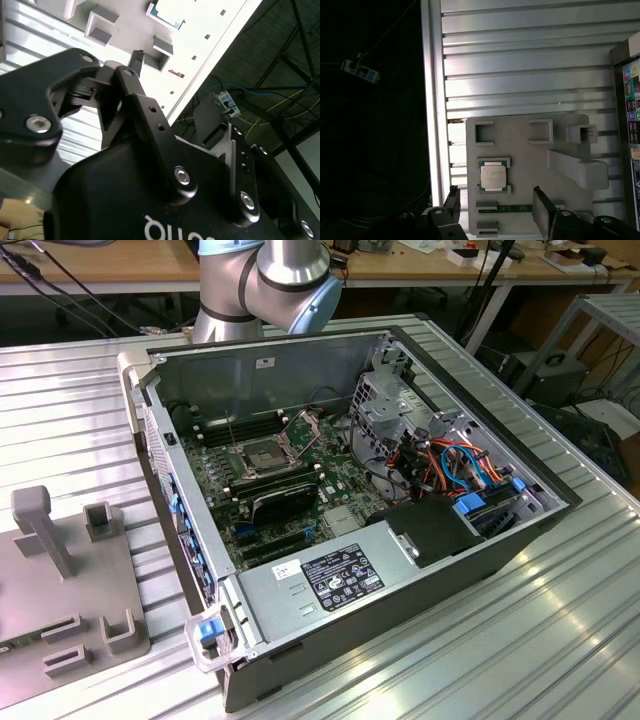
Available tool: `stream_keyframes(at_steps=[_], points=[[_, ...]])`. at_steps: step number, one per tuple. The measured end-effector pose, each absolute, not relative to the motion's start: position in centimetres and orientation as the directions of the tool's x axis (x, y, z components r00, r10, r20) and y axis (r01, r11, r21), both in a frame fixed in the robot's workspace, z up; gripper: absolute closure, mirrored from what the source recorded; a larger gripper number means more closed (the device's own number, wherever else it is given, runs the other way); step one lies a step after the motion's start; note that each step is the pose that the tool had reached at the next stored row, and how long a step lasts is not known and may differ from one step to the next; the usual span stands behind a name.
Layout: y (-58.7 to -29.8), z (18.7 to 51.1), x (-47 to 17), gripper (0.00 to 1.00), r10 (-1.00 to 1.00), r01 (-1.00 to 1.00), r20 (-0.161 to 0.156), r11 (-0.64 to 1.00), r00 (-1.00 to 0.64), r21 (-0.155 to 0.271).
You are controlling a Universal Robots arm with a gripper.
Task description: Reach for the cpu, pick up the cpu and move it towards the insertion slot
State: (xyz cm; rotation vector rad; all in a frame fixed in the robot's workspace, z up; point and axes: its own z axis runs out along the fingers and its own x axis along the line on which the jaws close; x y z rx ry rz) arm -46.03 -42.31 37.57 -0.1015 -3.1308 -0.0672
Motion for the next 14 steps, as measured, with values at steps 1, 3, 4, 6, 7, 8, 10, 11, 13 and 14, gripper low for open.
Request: stream_keyframes(at_steps=[1, 3, 4, 6, 7, 8, 10, 11, 13, 14], points=[[-42.3, 37.6, -46.0, 0.28, 0.064, 0.065, 0.010, 0.997, -0.998, 0.043], [-42.3, 37.6, -46.0, 0.22, 0.064, 0.064, 0.010, 0.997, -0.998, 0.043], [-42.3, 37.5, -46.0, 0.22, 0.063, 0.063, 0.010, 0.997, -0.998, 0.043], [-42.3, 37.0, -46.0, 0.22, 0.052, 0.053, 0.010, 0.998, -0.999, 0.043], [-42.3, 36.8, -46.0, 0.22, 0.049, 0.050, 0.010, 0.998, -0.999, 0.043], [-42.4, 36.5, -46.0, 0.22, 0.045, 0.045, 0.010, 0.998, -0.999, 0.043], [-42.8, 36.0, -46.0, 0.22, 0.041, 0.042, 0.011, 0.998, -0.999, 0.042], [-42.8, 35.9, -46.0, 0.22, 0.042, 0.042, 0.011, 0.998, -0.999, 0.042], [-42.8, 35.9, -46.0, 0.22, 0.041, 0.042, 0.011, 0.998, -0.999, 0.042], [-42.8, 35.9, -46.0, 0.22, 0.041, 0.042, 0.011, 0.998, -0.999, 0.042]])
